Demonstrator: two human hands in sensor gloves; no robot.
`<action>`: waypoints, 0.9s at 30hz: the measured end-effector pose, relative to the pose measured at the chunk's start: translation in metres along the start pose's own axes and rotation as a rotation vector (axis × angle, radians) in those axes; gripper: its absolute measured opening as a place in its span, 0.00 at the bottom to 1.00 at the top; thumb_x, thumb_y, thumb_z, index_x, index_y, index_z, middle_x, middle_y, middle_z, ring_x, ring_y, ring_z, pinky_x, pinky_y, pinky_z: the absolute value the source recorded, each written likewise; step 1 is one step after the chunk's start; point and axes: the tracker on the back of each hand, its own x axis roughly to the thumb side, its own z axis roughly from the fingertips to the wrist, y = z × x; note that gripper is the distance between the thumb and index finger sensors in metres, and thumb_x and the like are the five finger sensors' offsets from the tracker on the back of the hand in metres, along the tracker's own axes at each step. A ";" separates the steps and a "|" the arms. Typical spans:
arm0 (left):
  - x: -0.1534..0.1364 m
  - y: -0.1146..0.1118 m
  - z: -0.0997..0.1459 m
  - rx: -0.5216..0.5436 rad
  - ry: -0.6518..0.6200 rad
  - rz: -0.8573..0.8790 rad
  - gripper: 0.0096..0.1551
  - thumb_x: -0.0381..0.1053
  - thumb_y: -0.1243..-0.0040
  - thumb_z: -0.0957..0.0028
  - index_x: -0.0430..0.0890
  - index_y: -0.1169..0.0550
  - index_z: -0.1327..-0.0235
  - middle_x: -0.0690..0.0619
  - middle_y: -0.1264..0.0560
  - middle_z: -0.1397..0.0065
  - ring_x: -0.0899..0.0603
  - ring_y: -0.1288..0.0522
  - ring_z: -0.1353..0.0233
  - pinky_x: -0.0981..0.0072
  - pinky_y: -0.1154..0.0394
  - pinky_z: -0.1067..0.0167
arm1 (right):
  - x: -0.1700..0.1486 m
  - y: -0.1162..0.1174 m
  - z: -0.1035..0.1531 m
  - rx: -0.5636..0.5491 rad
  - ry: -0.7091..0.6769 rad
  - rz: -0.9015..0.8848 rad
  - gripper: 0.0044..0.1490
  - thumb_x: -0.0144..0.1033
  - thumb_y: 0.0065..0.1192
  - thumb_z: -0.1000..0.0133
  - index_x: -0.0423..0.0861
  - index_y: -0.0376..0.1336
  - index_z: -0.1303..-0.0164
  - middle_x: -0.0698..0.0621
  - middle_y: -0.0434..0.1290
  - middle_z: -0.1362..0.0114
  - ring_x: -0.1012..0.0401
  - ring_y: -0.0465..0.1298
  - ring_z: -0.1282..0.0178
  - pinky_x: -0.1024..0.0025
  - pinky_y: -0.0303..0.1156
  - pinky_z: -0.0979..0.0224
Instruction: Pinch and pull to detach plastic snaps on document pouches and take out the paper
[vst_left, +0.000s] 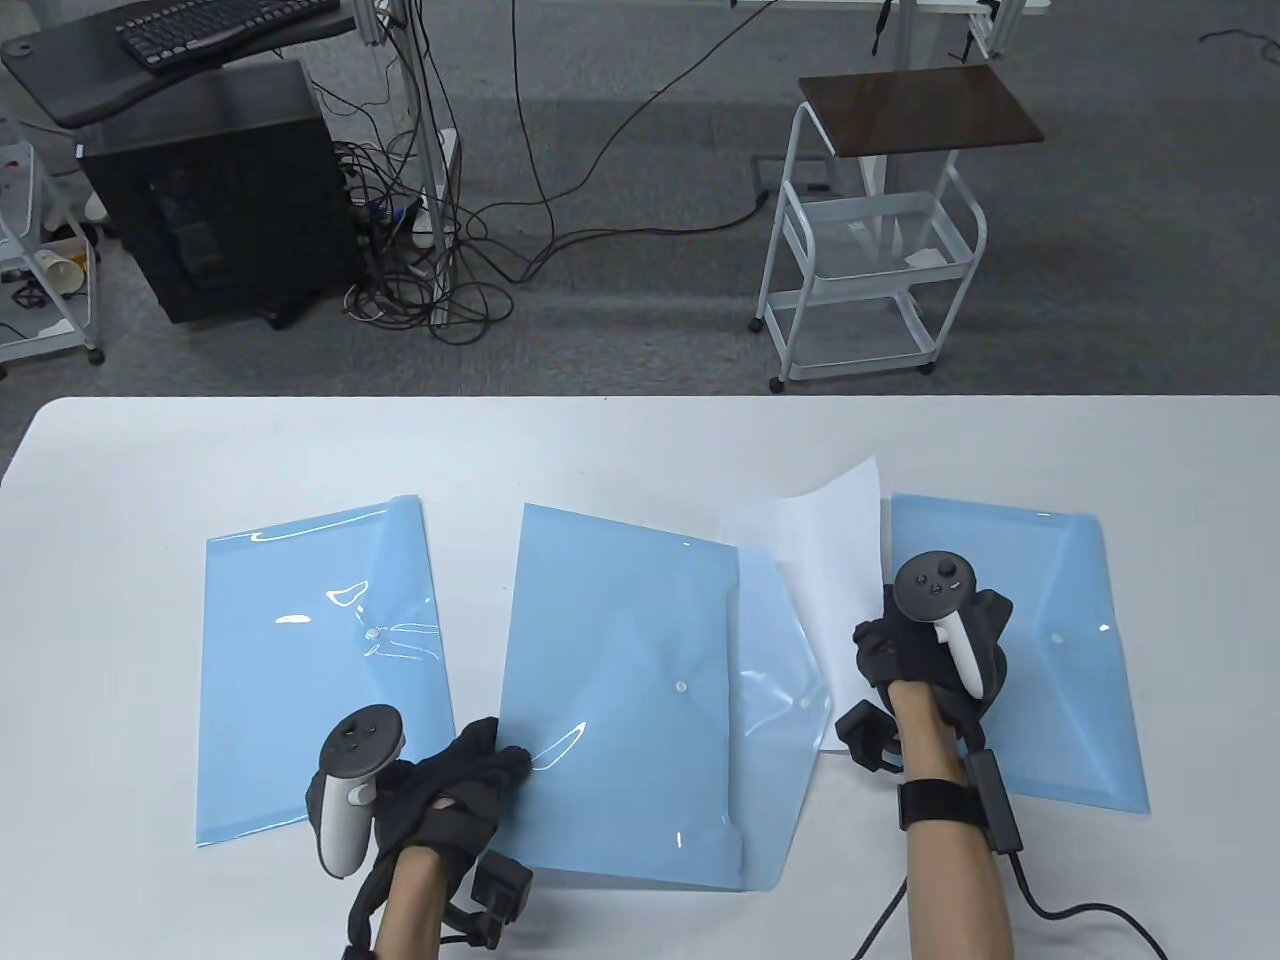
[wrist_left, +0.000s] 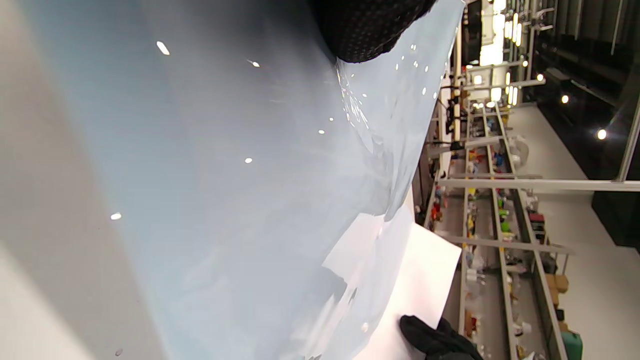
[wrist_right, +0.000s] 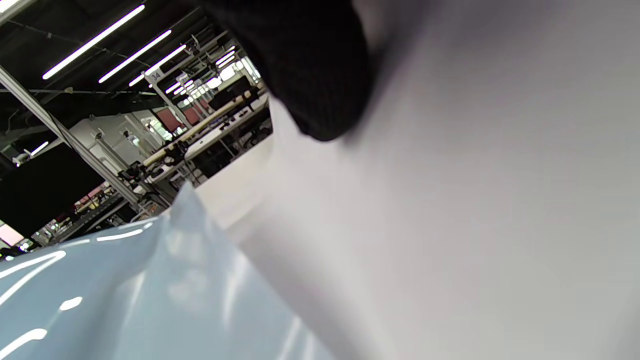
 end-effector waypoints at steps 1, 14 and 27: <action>0.000 0.000 0.000 -0.002 0.002 0.000 0.26 0.42 0.44 0.41 0.41 0.32 0.30 0.46 0.19 0.39 0.44 0.11 0.53 0.62 0.13 0.58 | 0.002 0.004 -0.003 0.008 0.000 0.010 0.36 0.27 0.75 0.46 0.34 0.65 0.29 0.40 0.84 0.42 0.49 0.85 0.59 0.52 0.83 0.59; 0.000 0.001 -0.005 -0.002 0.021 -0.014 0.26 0.42 0.44 0.40 0.41 0.33 0.29 0.45 0.19 0.39 0.43 0.11 0.52 0.62 0.13 0.58 | 0.008 0.027 -0.015 -0.016 0.043 0.283 0.46 0.43 0.76 0.47 0.30 0.62 0.26 0.40 0.83 0.43 0.49 0.85 0.60 0.53 0.83 0.60; 0.001 0.001 -0.004 -0.003 0.003 -0.002 0.26 0.42 0.44 0.40 0.41 0.33 0.29 0.45 0.19 0.38 0.43 0.12 0.52 0.61 0.13 0.57 | 0.011 -0.004 0.011 -0.141 0.023 0.391 0.52 0.50 0.71 0.44 0.30 0.56 0.20 0.30 0.73 0.27 0.36 0.79 0.41 0.39 0.78 0.46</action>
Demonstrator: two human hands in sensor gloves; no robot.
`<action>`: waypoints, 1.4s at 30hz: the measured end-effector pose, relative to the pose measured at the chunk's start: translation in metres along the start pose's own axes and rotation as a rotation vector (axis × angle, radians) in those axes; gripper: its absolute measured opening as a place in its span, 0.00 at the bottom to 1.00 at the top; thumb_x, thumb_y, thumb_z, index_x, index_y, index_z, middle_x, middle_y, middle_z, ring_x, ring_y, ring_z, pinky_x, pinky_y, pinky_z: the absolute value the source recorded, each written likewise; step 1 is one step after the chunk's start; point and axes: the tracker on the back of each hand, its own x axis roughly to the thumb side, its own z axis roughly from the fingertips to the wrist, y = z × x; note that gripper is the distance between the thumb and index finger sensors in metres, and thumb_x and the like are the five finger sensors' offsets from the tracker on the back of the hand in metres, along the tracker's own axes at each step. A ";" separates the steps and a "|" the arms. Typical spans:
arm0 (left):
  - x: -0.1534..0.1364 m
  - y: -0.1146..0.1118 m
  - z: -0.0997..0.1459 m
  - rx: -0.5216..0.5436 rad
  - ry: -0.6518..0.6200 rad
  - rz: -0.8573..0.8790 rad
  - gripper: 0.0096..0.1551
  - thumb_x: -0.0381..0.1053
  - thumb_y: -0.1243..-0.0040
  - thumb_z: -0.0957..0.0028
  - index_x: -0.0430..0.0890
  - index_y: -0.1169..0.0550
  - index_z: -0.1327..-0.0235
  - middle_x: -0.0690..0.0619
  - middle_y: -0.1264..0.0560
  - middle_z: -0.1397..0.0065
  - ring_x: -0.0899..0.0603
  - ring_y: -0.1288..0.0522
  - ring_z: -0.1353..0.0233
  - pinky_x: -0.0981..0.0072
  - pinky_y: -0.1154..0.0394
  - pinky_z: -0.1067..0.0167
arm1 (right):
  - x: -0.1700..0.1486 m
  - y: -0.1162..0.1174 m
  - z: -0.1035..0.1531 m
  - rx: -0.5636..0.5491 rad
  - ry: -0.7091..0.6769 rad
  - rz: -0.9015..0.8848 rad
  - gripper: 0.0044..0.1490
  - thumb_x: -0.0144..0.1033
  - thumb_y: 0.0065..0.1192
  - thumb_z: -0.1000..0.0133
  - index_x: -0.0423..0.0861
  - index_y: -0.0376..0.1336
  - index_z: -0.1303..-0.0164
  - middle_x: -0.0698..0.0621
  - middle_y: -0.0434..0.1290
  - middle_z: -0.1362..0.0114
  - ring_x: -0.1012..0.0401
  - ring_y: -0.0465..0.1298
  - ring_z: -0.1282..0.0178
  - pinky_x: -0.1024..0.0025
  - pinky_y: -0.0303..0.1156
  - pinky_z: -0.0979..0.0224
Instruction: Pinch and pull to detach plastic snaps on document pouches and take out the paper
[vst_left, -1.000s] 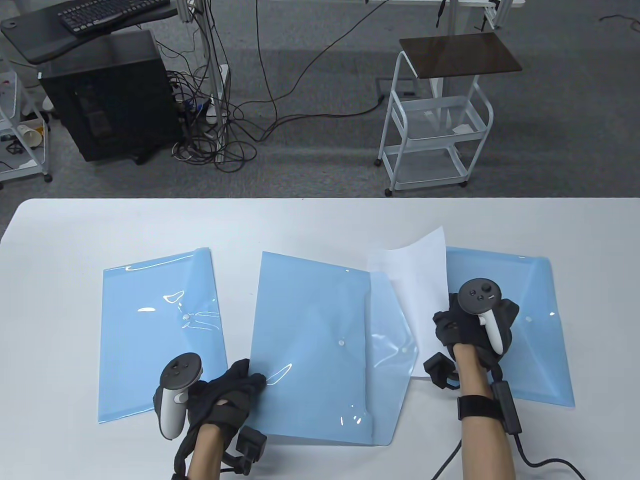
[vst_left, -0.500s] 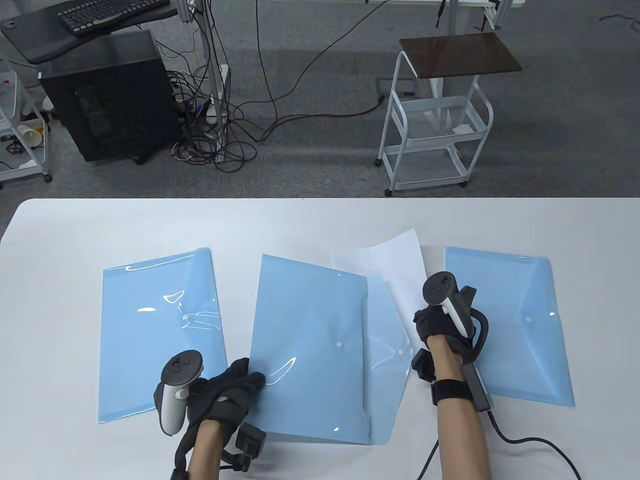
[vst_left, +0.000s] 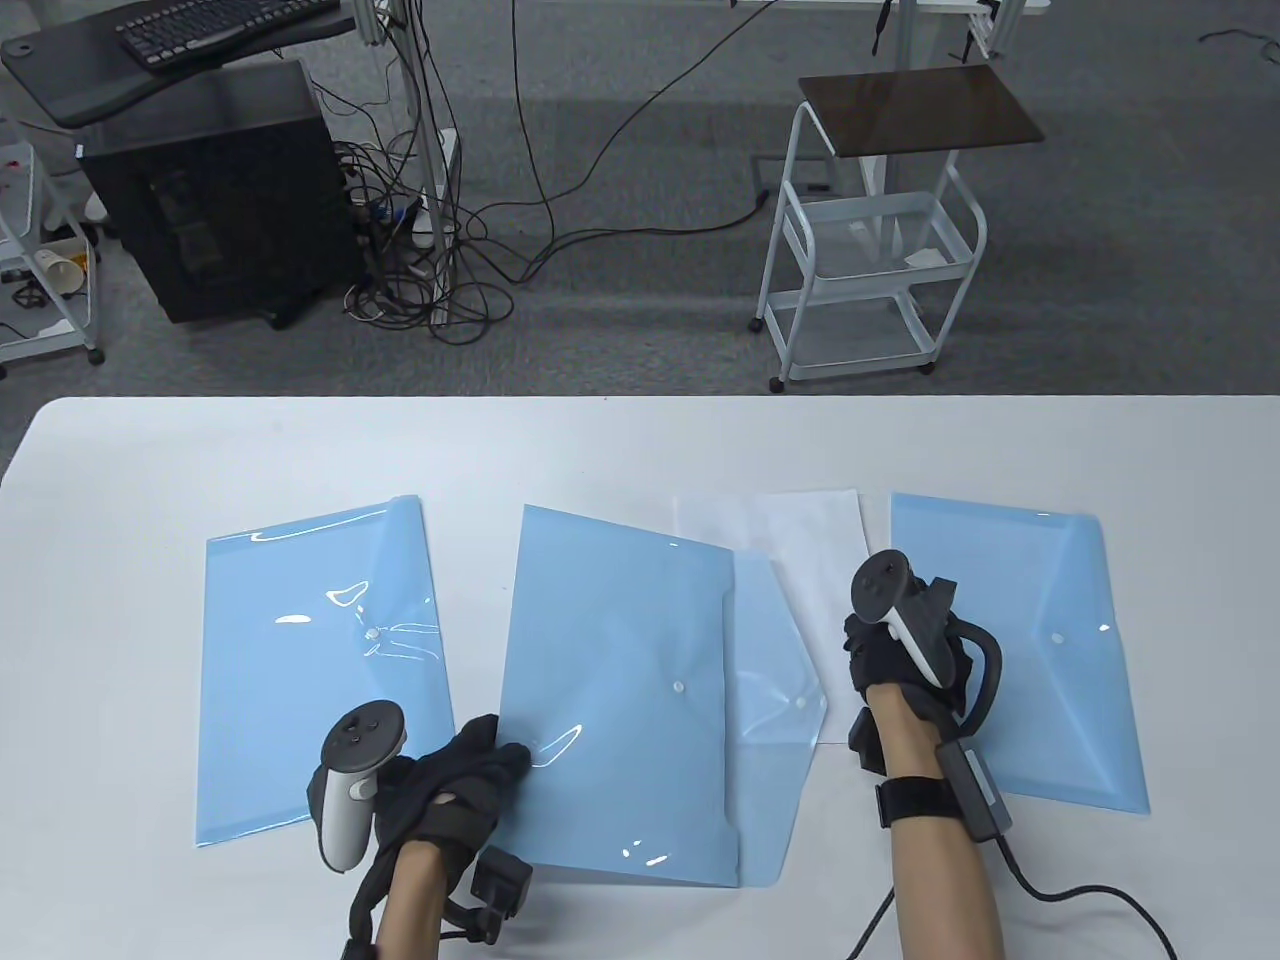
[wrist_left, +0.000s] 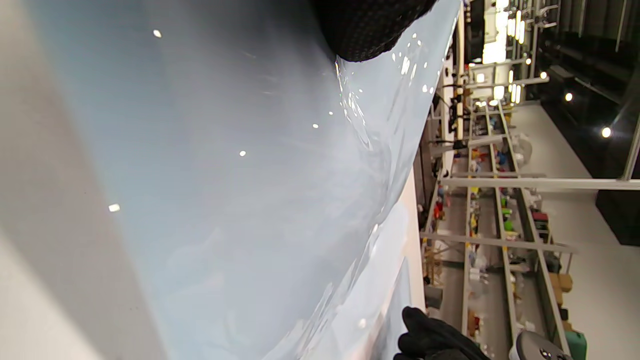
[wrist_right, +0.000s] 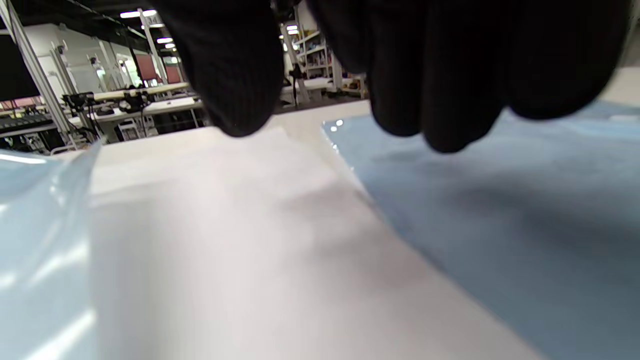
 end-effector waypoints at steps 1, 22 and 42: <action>0.000 0.000 0.001 -0.003 -0.006 0.003 0.26 0.42 0.44 0.40 0.42 0.33 0.29 0.46 0.19 0.38 0.44 0.12 0.52 0.62 0.13 0.57 | -0.002 -0.006 0.005 -0.024 -0.013 -0.017 0.50 0.50 0.68 0.42 0.31 0.55 0.20 0.28 0.70 0.24 0.33 0.76 0.37 0.37 0.76 0.44; 0.001 -0.001 0.007 -0.015 -0.047 0.029 0.26 0.43 0.45 0.40 0.42 0.33 0.29 0.46 0.19 0.38 0.43 0.12 0.52 0.61 0.13 0.57 | -0.017 0.033 0.081 0.386 -0.121 -0.698 0.40 0.31 0.56 0.37 0.23 0.52 0.21 0.22 0.70 0.27 0.33 0.79 0.41 0.39 0.79 0.47; -0.003 0.003 0.004 0.034 0.038 -0.076 0.27 0.42 0.44 0.40 0.40 0.34 0.29 0.45 0.20 0.37 0.41 0.12 0.50 0.58 0.13 0.56 | 0.027 0.022 0.081 0.404 -0.389 -0.656 0.32 0.34 0.57 0.37 0.34 0.64 0.25 0.30 0.77 0.29 0.36 0.80 0.42 0.39 0.79 0.48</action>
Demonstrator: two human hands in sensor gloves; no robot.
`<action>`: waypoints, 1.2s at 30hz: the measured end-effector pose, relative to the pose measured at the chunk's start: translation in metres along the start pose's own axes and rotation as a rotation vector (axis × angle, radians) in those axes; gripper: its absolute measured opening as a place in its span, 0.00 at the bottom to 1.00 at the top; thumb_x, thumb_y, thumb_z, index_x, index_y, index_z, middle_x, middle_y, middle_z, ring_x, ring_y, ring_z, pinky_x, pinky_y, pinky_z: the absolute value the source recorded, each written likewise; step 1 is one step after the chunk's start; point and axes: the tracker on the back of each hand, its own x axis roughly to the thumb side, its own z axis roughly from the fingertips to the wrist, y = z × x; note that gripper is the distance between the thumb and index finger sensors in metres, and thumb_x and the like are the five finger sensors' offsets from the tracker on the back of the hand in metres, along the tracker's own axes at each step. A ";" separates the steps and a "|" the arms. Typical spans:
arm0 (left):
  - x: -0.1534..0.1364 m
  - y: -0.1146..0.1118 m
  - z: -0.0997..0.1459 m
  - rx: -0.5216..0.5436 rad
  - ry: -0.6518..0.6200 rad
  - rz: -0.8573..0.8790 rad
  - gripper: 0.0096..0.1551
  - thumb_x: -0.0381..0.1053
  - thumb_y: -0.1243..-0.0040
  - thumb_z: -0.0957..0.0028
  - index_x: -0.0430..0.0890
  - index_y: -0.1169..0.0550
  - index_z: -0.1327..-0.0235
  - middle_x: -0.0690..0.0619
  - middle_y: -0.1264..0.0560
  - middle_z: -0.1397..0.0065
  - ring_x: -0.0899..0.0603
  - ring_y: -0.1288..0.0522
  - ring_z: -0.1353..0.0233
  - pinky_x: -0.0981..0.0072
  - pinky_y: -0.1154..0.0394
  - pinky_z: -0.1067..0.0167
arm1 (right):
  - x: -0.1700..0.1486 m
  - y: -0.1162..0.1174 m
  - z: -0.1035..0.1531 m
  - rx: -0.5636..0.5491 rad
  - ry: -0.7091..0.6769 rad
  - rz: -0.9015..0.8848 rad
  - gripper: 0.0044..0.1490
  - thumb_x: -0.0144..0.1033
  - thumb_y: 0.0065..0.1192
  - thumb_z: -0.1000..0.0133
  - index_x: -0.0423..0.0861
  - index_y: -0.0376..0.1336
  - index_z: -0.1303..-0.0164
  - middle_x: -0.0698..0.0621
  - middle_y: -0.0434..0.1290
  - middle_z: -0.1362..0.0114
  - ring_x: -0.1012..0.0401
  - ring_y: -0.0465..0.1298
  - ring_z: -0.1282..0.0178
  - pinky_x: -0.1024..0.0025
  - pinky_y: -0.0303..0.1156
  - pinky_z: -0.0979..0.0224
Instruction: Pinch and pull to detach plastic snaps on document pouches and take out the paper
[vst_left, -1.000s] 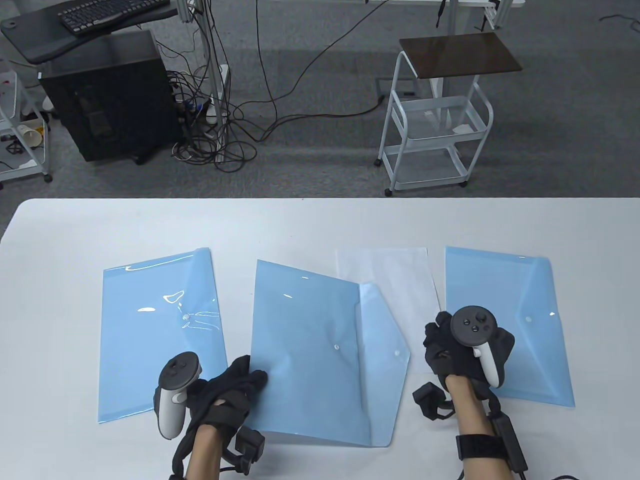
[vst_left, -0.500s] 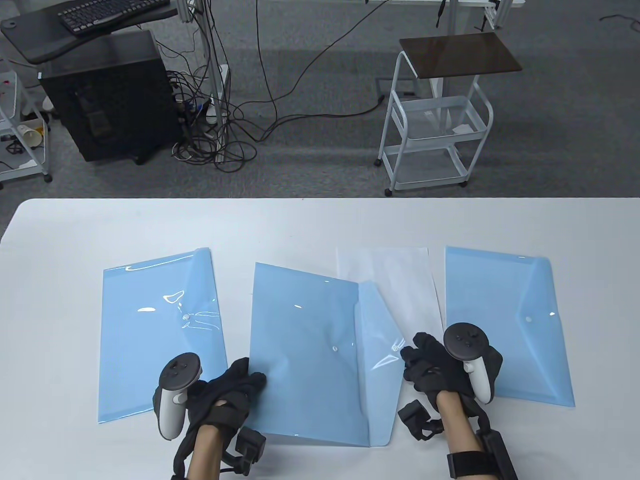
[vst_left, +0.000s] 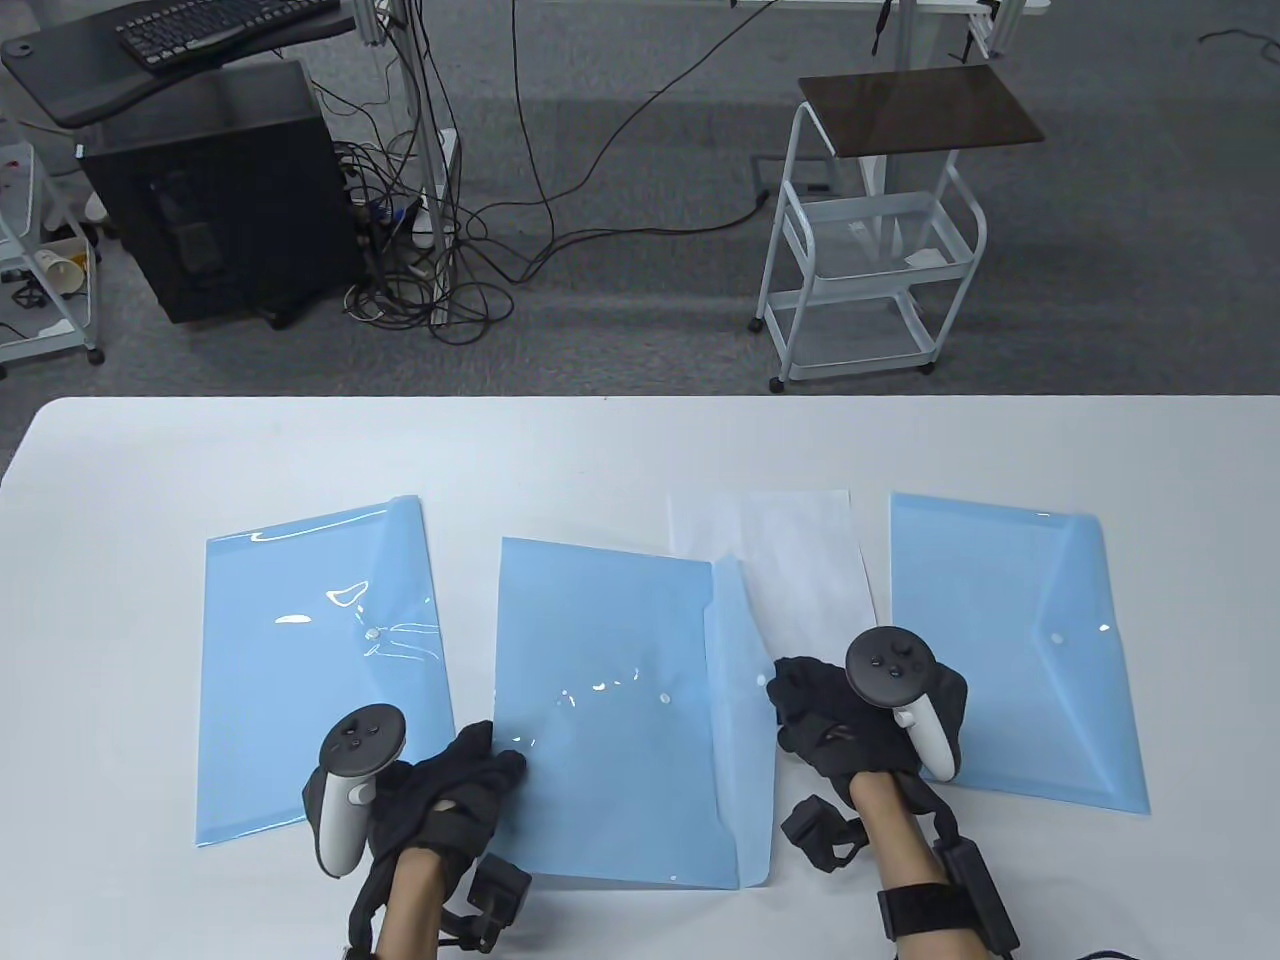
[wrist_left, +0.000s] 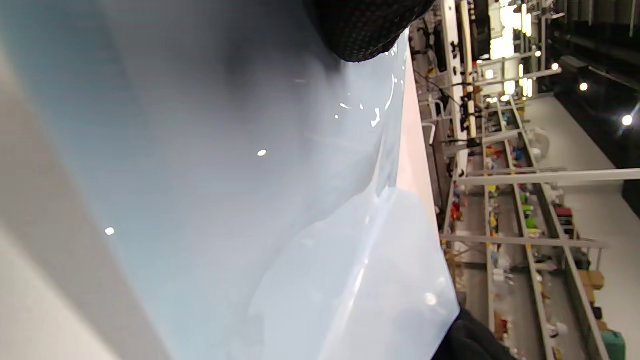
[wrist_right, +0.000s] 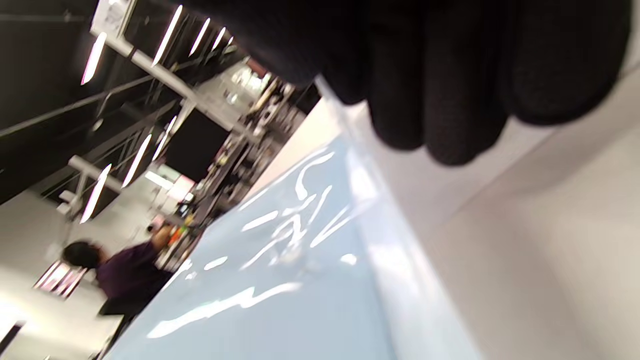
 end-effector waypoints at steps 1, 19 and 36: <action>0.000 0.000 0.000 0.005 0.007 0.000 0.27 0.42 0.44 0.40 0.40 0.34 0.29 0.45 0.20 0.37 0.41 0.12 0.50 0.58 0.13 0.56 | 0.004 0.004 -0.001 0.030 -0.019 0.026 0.33 0.33 0.56 0.37 0.34 0.62 0.23 0.29 0.74 0.26 0.34 0.78 0.38 0.38 0.77 0.46; -0.002 0.003 0.000 0.030 0.060 -0.036 0.27 0.42 0.44 0.40 0.39 0.34 0.28 0.44 0.19 0.37 0.41 0.12 0.50 0.59 0.13 0.56 | 0.047 0.088 -0.019 0.224 -0.144 0.589 0.38 0.32 0.53 0.37 0.41 0.48 0.16 0.29 0.44 0.12 0.27 0.48 0.18 0.22 0.51 0.29; -0.006 0.004 -0.007 0.035 0.110 -0.092 0.28 0.42 0.44 0.40 0.37 0.34 0.27 0.43 0.19 0.37 0.41 0.12 0.51 0.59 0.13 0.57 | 0.042 0.116 -0.020 0.232 -0.129 0.770 0.38 0.34 0.53 0.37 0.45 0.44 0.18 0.21 0.44 0.17 0.21 0.49 0.23 0.19 0.51 0.32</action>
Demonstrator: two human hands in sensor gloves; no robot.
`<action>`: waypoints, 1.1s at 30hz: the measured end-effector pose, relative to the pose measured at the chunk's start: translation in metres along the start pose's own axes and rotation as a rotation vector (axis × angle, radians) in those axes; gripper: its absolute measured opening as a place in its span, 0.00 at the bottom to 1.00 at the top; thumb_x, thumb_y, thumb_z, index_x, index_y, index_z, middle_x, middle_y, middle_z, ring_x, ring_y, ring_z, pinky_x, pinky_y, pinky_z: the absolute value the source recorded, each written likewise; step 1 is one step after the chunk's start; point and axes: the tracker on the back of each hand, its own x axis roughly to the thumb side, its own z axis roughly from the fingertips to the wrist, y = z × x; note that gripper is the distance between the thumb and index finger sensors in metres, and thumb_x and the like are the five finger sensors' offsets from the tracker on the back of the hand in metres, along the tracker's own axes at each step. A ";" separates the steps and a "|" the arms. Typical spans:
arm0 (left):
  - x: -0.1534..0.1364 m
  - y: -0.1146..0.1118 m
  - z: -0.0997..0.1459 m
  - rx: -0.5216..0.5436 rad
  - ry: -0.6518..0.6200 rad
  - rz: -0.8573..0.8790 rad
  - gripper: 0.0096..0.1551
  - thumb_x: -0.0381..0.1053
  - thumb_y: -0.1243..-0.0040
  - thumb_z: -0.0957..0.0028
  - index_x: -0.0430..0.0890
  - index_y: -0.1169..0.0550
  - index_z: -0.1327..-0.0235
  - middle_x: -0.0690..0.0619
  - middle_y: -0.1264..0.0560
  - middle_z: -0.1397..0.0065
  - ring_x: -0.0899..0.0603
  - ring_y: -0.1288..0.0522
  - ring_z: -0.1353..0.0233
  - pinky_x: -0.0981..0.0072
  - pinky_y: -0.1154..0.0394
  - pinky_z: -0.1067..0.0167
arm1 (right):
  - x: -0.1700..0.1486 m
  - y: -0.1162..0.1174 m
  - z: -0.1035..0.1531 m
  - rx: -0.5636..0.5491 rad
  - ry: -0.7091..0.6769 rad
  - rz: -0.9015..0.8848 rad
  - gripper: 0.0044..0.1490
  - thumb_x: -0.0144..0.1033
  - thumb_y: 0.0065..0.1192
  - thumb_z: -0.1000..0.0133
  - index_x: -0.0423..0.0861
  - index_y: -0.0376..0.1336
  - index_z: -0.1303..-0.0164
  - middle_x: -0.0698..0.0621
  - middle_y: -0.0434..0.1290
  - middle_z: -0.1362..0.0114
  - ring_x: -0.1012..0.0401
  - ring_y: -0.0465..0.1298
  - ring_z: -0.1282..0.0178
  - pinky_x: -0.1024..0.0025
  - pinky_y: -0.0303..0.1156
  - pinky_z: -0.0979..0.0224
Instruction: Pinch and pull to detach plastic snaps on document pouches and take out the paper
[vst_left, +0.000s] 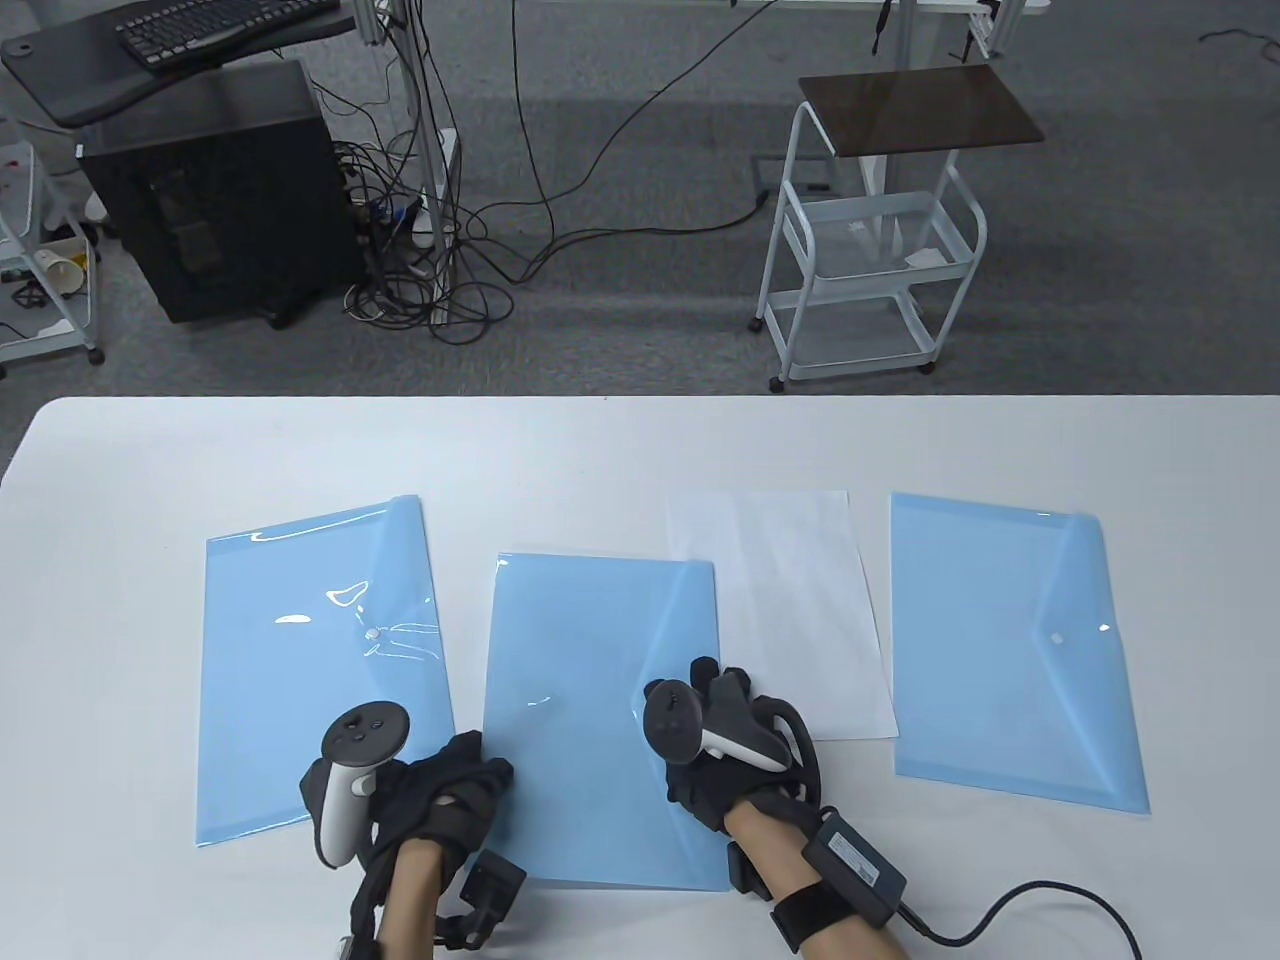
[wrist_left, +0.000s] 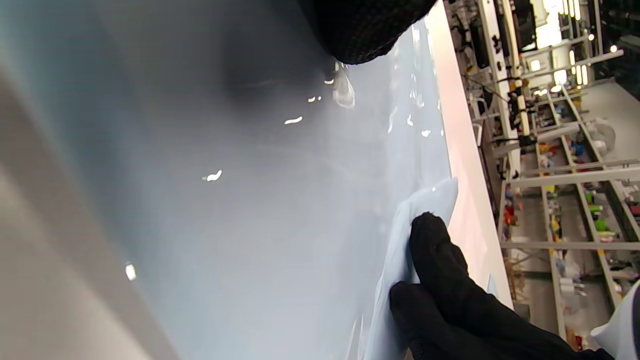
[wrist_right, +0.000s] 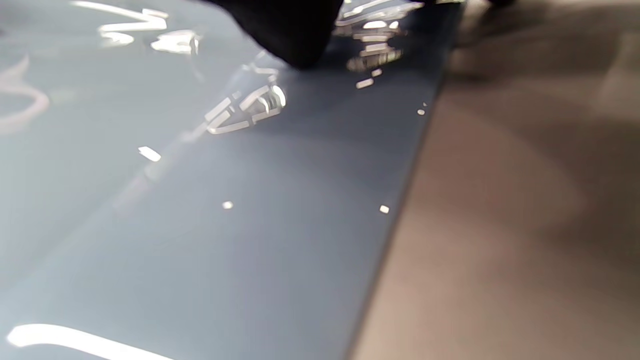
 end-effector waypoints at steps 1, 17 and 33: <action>0.000 -0.001 0.000 0.000 0.004 -0.009 0.29 0.42 0.44 0.40 0.37 0.34 0.27 0.43 0.19 0.37 0.41 0.12 0.51 0.59 0.13 0.57 | 0.000 0.000 0.000 0.012 0.005 -0.003 0.38 0.34 0.53 0.37 0.45 0.44 0.19 0.20 0.43 0.17 0.20 0.48 0.24 0.19 0.51 0.32; 0.001 0.000 -0.005 -0.009 -0.009 -0.030 0.28 0.42 0.44 0.40 0.38 0.34 0.27 0.45 0.19 0.37 0.42 0.12 0.50 0.60 0.13 0.56 | 0.019 -0.003 -0.002 0.051 0.030 0.182 0.38 0.31 0.53 0.37 0.38 0.44 0.21 0.21 0.45 0.16 0.17 0.49 0.26 0.16 0.52 0.34; 0.000 -0.001 -0.003 -0.015 -0.020 -0.001 0.28 0.42 0.45 0.40 0.39 0.35 0.27 0.46 0.20 0.36 0.42 0.12 0.50 0.60 0.13 0.56 | -0.006 -0.020 0.008 -0.010 0.014 0.009 0.39 0.37 0.54 0.36 0.41 0.47 0.17 0.26 0.42 0.13 0.23 0.42 0.22 0.16 0.46 0.32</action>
